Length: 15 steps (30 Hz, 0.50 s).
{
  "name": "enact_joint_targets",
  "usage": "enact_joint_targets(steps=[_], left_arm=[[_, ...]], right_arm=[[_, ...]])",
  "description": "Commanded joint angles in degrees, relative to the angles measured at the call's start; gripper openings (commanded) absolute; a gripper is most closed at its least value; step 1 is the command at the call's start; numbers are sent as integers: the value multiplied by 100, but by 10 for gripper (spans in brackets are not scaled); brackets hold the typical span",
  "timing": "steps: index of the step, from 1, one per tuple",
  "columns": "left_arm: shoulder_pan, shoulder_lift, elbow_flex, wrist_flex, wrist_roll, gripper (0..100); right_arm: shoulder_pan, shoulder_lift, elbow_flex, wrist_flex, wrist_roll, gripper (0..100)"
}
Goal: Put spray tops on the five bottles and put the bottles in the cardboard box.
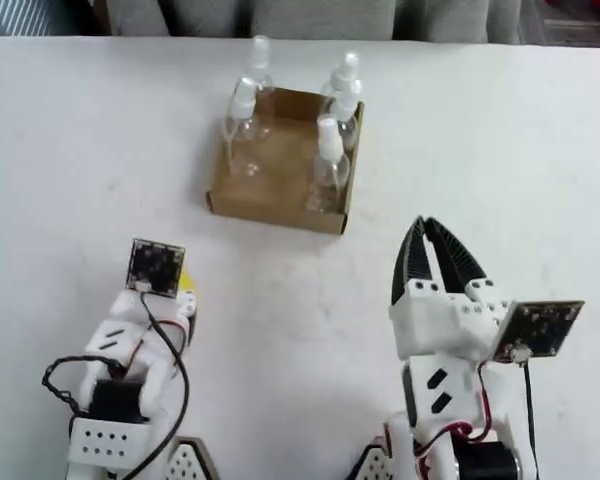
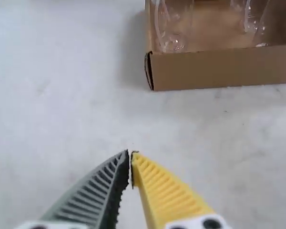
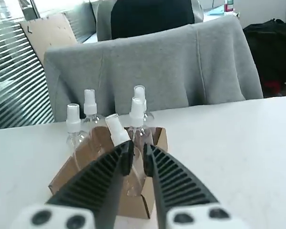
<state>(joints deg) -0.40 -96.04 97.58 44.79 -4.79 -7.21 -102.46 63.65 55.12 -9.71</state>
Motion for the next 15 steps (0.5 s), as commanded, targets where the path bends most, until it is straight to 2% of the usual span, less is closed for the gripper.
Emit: enact_joint_targets(steps=[1,9,15], left_arm=[[-48,-92,-26,35,-70,21],[-40,-92,-26,580,-97,21],[-31,-92,-26,1055,-1046,21]], right_arm=[[13,-66,202,13,0,15],[57,-66,1213,-22,-9,15],[13,-66,2286,-22,-9,15]])
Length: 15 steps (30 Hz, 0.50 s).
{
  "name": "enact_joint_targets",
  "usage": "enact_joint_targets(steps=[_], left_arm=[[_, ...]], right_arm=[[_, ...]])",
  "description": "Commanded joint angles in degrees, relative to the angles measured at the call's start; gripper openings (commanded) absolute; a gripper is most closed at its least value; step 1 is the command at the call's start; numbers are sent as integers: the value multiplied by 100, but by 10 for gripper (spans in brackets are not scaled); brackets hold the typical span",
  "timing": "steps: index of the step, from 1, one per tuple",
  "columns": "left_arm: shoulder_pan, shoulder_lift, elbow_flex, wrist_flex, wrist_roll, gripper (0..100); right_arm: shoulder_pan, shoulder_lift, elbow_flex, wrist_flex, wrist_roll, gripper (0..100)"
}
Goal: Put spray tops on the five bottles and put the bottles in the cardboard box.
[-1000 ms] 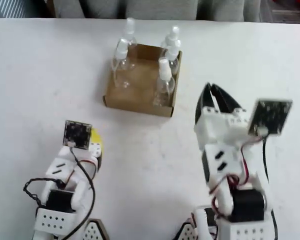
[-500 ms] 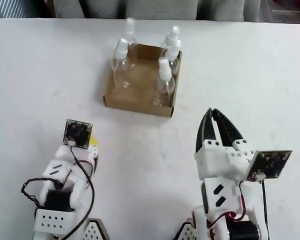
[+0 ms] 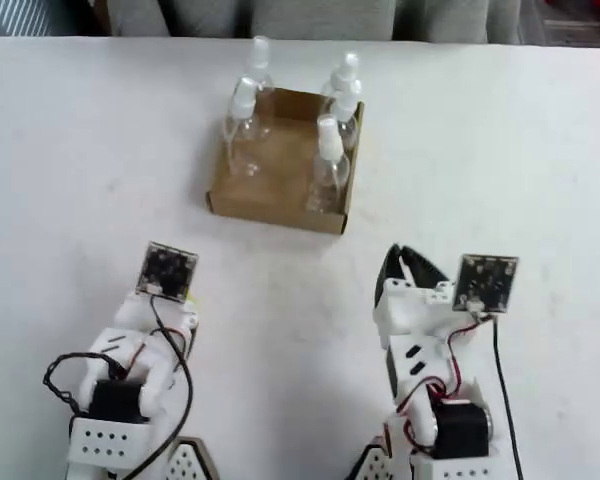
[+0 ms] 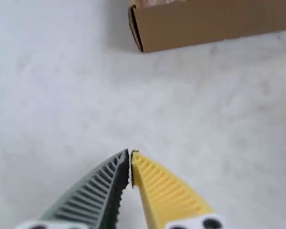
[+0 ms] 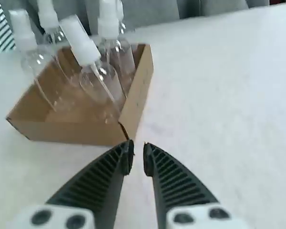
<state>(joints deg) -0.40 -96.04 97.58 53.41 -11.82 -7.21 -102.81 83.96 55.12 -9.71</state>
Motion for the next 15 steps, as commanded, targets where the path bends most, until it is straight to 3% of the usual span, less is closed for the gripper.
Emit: enact_joint_targets(steps=[1,7,15], left_arm=[[-31,-92,-26,246,-387,21],[-66,-92,-26,633,-404,22],[-48,-84,-26,1011,-404,22]], right_arm=[[13,-31,422,-22,-9,15],[40,-40,1284,-4,-9,15],[66,-40,1284,804,-9,15]])
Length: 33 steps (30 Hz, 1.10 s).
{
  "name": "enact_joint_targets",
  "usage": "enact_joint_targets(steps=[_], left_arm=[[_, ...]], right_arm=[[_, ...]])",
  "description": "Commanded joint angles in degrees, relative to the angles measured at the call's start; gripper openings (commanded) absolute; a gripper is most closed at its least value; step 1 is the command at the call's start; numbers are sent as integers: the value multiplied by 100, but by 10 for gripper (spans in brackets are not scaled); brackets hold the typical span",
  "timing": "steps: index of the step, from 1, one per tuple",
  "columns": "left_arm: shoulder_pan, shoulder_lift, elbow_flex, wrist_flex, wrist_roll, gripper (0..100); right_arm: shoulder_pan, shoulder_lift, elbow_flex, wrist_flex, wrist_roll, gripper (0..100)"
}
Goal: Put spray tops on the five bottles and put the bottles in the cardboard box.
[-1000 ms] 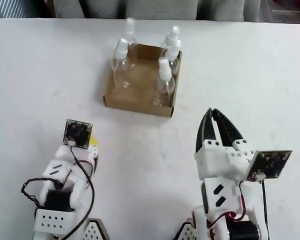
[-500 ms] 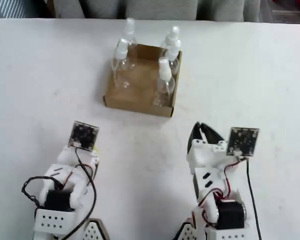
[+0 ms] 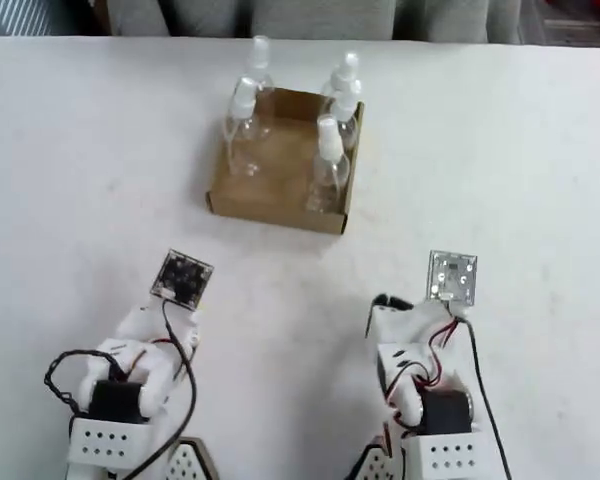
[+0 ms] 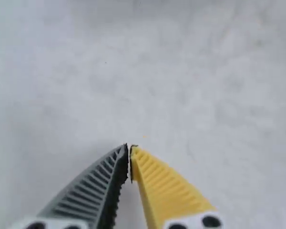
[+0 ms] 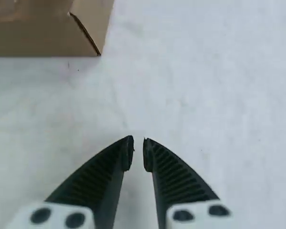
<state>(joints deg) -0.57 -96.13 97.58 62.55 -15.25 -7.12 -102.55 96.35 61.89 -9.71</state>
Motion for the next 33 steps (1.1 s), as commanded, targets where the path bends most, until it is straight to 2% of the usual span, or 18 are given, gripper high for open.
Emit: enact_joint_targets(steps=[1,8,25,33], left_arm=[[-48,-75,-26,88,-62,23],[-57,-75,-18,114,-62,23],[-154,-92,-18,132,-44,23],[-180,-892,-44,132,-44,23]], right_arm=[[31,-66,44,163,-9,15],[57,-66,44,1130,-26,15],[57,-84,44,1121,-18,15],[22,-92,44,1121,-18,15]])
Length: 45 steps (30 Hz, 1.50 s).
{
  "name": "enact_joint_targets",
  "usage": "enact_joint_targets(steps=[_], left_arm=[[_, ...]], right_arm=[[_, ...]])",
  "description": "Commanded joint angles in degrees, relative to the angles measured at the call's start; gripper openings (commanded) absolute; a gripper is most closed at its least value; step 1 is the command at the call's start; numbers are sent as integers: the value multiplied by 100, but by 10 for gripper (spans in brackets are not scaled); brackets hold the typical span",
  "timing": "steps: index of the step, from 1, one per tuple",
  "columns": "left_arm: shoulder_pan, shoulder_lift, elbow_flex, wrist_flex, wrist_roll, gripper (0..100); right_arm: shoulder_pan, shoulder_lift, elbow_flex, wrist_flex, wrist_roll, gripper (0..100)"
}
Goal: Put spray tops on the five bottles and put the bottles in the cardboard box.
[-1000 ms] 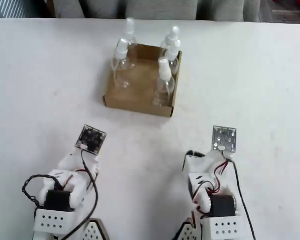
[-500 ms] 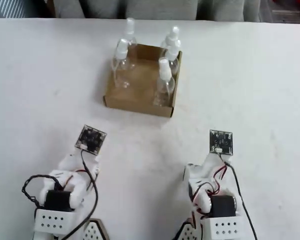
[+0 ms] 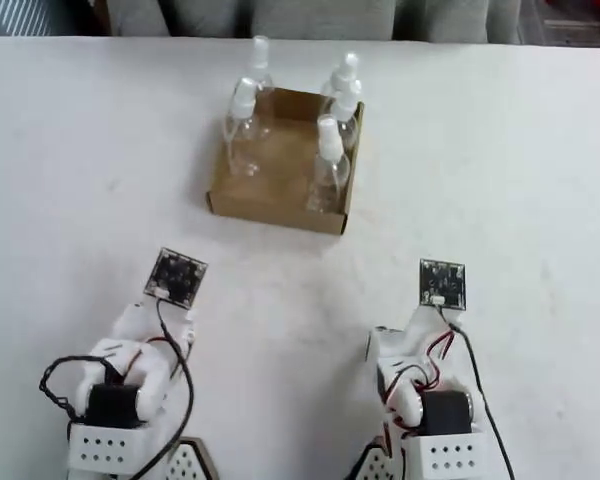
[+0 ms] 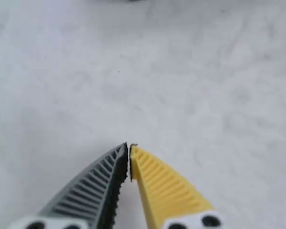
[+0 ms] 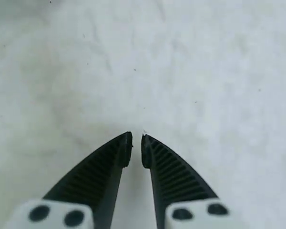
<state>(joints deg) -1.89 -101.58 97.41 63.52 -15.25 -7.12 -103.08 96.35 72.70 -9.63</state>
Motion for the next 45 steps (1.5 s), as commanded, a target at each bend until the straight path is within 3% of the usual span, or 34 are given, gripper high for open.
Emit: enact_joint_targets(steps=[1,7,45], left_arm=[[-48,-365,-26,53,-44,23],[-31,-338,-26,1073,-62,23],[-40,-330,-35,1002,-44,23]], right_arm=[[13,-40,44,40,-26,15],[13,-13,44,31,-26,15],[22,-13,44,31,-26,15]])
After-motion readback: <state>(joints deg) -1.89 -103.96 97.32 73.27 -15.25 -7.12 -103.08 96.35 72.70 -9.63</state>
